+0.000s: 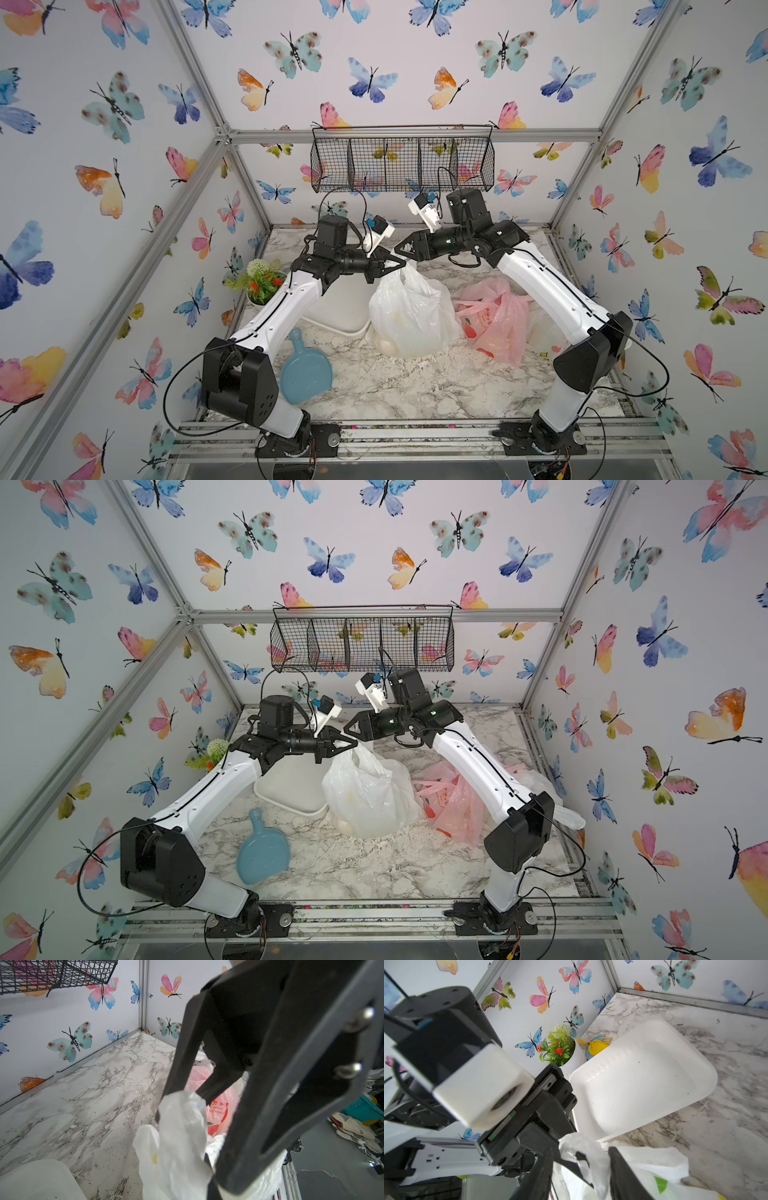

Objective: Place the pears into plastic bags & tie knots
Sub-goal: Tie the plastic bag at the center of the board.

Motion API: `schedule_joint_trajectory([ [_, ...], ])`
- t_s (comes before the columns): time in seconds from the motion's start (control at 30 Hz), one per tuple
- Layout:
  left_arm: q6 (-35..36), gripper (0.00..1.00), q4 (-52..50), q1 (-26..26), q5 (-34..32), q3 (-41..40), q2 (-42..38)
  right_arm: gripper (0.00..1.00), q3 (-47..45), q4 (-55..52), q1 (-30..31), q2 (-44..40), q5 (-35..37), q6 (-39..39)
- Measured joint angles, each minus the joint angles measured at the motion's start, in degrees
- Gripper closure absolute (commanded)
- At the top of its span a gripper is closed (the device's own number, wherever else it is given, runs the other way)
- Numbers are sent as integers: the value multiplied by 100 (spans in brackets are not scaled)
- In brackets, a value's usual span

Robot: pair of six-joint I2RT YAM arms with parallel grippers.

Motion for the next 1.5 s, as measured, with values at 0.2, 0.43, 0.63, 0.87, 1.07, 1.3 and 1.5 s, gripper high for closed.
schedule_joint_trajectory([
  [0.2, -15, 82, 11, 0, -28, -4, 0, 96, -11, 7, -2, 0, 15, 81],
  [0.43, -111, 78, 9, -9, -52, -103, 0, 98, -125, 11, -66, -144, 59, -26],
  [0.63, -201, 82, 26, -9, -52, -111, 0, 97, -280, -28, -249, -350, 81, -116],
  [0.87, -247, 98, 42, -9, -57, -111, 0, 98, -479, -122, -317, -549, 144, -247],
  [1.07, -625, 100, 310, -13, -173, -114, -2, 98, -1224, -258, -267, -1021, 146, -459],
  [1.3, -1158, 99, 413, -96, -79, -321, -2, 98, -2269, 485, 118, -1296, 260, -251],
  [1.5, -1445, 91, 481, -46, -76, -490, -2, 97, -2507, 962, 229, -1099, 632, -214],
])
